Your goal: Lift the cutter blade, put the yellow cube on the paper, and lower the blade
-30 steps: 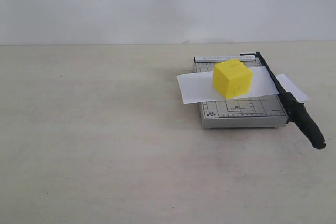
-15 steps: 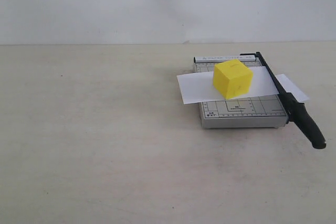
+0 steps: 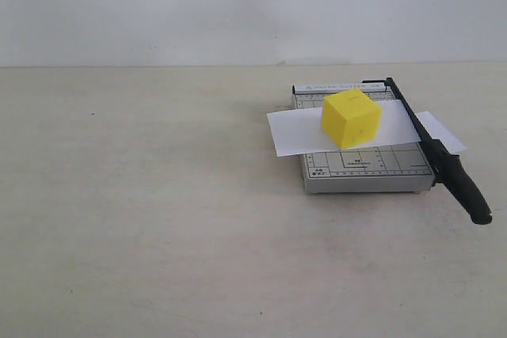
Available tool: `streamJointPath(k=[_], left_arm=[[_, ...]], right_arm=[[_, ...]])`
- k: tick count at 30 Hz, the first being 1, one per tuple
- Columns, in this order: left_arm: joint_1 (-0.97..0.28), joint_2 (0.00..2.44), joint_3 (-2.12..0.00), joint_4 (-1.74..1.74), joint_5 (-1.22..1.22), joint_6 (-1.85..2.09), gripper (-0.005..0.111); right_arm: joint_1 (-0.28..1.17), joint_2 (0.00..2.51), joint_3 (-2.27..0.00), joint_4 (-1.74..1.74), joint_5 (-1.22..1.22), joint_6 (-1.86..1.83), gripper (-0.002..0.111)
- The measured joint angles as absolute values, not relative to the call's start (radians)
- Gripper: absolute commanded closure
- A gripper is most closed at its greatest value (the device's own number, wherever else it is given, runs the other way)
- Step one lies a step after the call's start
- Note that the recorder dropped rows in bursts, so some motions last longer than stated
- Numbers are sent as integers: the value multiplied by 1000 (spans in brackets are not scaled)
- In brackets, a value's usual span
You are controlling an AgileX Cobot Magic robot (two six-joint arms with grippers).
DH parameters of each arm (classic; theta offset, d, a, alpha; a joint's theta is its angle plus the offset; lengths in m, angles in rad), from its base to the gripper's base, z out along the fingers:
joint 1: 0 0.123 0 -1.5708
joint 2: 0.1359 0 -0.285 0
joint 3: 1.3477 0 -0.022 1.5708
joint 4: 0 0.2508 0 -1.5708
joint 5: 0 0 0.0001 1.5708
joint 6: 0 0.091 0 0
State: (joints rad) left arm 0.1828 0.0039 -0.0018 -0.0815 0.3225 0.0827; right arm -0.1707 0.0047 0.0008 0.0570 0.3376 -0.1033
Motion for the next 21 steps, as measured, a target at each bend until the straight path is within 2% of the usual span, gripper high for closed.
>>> streamJointPath(k=[6, 21], left_arm=[[183, 4, 0, -79, 341, -65, 102], [183, 4, 0, -66, 331, -25, 102]], right_arm=[[-171, 5, 1, 57, 338, -103, 109], [-171, 5, 1, 57, 338, -103, 109]])
